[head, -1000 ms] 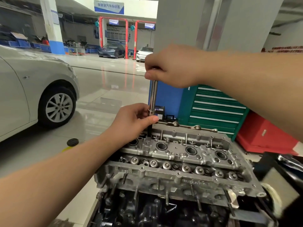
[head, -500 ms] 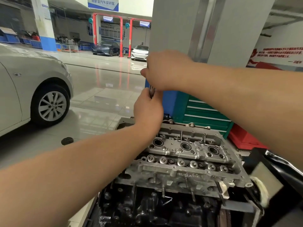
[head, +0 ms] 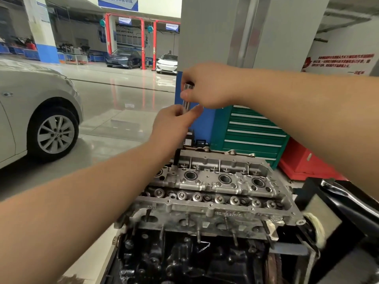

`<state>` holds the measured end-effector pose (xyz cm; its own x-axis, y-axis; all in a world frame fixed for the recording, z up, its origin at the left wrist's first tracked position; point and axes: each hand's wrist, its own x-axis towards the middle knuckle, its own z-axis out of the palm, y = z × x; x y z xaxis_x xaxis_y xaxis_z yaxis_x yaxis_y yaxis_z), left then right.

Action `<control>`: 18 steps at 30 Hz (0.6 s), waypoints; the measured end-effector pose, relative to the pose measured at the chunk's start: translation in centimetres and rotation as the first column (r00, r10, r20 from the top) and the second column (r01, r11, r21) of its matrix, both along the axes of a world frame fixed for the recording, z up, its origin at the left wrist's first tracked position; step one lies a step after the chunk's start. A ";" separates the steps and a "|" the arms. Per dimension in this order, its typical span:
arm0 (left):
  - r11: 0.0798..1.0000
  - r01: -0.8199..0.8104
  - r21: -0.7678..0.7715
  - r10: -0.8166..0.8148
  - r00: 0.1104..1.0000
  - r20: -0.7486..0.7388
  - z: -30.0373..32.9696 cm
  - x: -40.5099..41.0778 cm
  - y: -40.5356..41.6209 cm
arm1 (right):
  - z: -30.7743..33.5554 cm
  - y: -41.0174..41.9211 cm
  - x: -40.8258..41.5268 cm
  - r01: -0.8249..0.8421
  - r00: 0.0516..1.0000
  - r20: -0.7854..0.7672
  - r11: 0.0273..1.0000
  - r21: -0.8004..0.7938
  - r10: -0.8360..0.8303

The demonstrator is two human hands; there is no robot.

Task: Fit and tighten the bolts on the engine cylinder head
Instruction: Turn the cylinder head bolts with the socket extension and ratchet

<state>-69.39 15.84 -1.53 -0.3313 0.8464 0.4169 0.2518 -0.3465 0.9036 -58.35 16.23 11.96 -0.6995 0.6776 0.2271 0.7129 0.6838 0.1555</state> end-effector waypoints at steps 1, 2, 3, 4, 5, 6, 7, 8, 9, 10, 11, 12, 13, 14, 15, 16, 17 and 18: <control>0.994 -0.107 0.036 0.105 0.993 0.056 -0.5 0.6 -0.2 | -0.1 -0.2 -0.4 0.013 1.000 0.004 1.000 0.021 -0.013; 0.989 -0.140 0.047 0.133 0.982 0.134 -0.9 1.2 -0.5 | -0.3 -0.4 -0.8 0.017 1.000 0.002 0.999 0.050 -0.017; 0.989 -0.144 0.041 0.133 0.969 0.209 -1.1 1.8 -0.6 | -0.4 -0.4 -1.3 0.021 1.000 -0.014 0.997 0.071 -0.020; 0.987 -0.157 0.018 0.148 0.956 0.253 -1.1 2.4 -0.7 | -0.5 -0.5 -1.7 0.023 0.999 -0.042 0.997 0.078 -0.020; 0.983 -0.186 -0.012 0.182 0.949 0.255 -0.8 2.8 -0.6 | -0.5 -0.5 -1.8 0.027 0.998 -0.059 0.997 0.073 -0.023; 0.981 -0.194 -0.029 0.195 0.951 0.241 -0.4 2.9 -0.4 | -0.5 -0.6 -1.9 0.033 0.998 -0.052 0.997 0.076 -0.029; 0.985 -0.167 -0.044 0.173 0.960 0.220 0.0 2.5 -0.1 | -0.5 -0.6 -1.8 0.041 0.999 -0.025 0.995 0.089 -0.039; 0.993 -0.089 -0.072 0.102 0.974 0.203 0.4 1.8 0.1 | -0.5 -0.4 -1.7 0.046 0.999 0.008 0.994 0.101 -0.047; 0.991 0.069 -0.114 -0.045 0.979 0.199 0.7 0.8 0.3 | -0.5 -0.2 -1.4 0.049 0.999 0.011 0.995 0.083 -0.050; 0.948 0.282 -0.149 -0.245 0.943 0.225 0.9 -0.3 0.5 | -0.5 0.0 -1.1 0.042 0.999 -0.008 0.998 0.042 -0.042; 0.871 0.462 -0.169 -0.414 0.874 0.255 1.0 -1.4 0.7 | -0.4 0.2 -0.7 0.015 0.999 -0.048 1.000 -0.012 -0.016; 0.798 0.576 -0.174 -0.522 0.806 0.279 1.1 -2.3 0.7 | -0.3 0.3 -0.5 -0.025 0.997 -0.078 0.999 -0.046 0.022; 0.764 0.620 -0.177 -0.568 0.777 0.270 1.1 -2.7 0.6 | -0.3 0.4 -0.2 -0.062 0.995 -0.084 0.997 -0.055 0.057; 0.764 0.620 -0.179 -0.576 0.780 0.244 1.0 -2.7 0.6 | -0.3 0.4 0.0 -0.084 0.994 -0.082 0.995 -0.052 0.079; 0.803 0.569 -0.176 -0.539 0.820 0.193 1.0 -2.5 0.6 | -0.2 0.5 0.1 -0.084 0.994 -0.077 0.995 -0.045 0.080; 0.867 0.469 -0.167 -0.453 0.883 0.124 1.0 -2.0 0.4 | -0.1 0.6 0.2 -0.065 0.995 -0.074 0.997 -0.035 0.063; 0.934 0.329 -0.141 -0.323 0.944 0.062 0.7 -1.4 0.1 | -0.1 0.6 0.2 -0.036 0.997 -0.067 0.999 -0.028 0.034; 0.981 0.173 -0.092 -0.171 0.985 0.031 0.5 -0.8 -0.1 | 0.0 0.5 0.1 -0.007 0.998 -0.061 1.000 -0.024 0.006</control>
